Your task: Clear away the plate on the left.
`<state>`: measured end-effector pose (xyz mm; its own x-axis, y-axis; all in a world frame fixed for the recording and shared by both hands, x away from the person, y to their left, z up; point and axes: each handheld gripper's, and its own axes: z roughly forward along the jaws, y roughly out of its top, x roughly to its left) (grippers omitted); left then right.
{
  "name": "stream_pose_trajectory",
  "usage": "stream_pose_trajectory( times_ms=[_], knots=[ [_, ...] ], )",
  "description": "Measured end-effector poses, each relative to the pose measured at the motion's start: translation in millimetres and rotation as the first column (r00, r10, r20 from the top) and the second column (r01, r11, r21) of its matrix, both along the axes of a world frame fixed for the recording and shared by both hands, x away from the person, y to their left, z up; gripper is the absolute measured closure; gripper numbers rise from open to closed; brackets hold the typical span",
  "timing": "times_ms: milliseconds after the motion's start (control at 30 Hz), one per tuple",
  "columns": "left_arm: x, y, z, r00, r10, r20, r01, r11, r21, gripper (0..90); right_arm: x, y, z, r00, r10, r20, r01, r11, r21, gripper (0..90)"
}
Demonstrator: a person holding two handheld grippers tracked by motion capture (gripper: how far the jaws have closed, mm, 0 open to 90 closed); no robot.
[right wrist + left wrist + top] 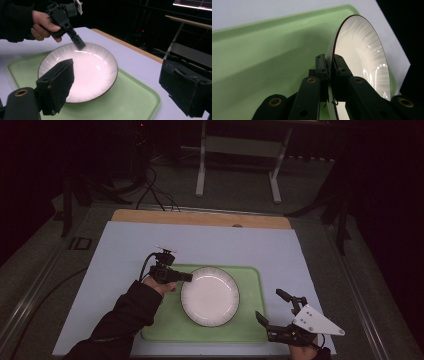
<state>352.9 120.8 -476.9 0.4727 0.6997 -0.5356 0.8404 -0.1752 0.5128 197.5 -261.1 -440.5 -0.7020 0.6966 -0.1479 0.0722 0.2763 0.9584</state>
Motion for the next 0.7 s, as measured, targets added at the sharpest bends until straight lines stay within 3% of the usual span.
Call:
stream_pose_trajectory(
  times_ms=[500, 567, 700],
  knots=[
    [6.0, 0.5, -20.5, 0.9988, 0.029, -0.039, -0.029, 0.9996, -0.001, 84.3, 0.5, 0.2, -0.6, 1.0000, 0.001, -0.007, -0.001, 1.0000, -0.004, 12.6],
    [6.5, -0.1, -20.7, 0.9989, 0.026, -0.038, -0.026, 0.9996, 0.010, 84.5, 0.7, 0.3, -0.8, 1.0000, 0.001, -0.008, -0.001, 1.0000, -0.006, 12.6],
    [5.3, -4.5, -19.5, 0.9998, 0.019, -0.007, -0.018, 0.9972, 0.072, 85.1, 0.8, 0.6, -0.9, 1.0000, 0.002, -0.008, -0.002, 1.0000, -0.006, 12.6]
  ],
)
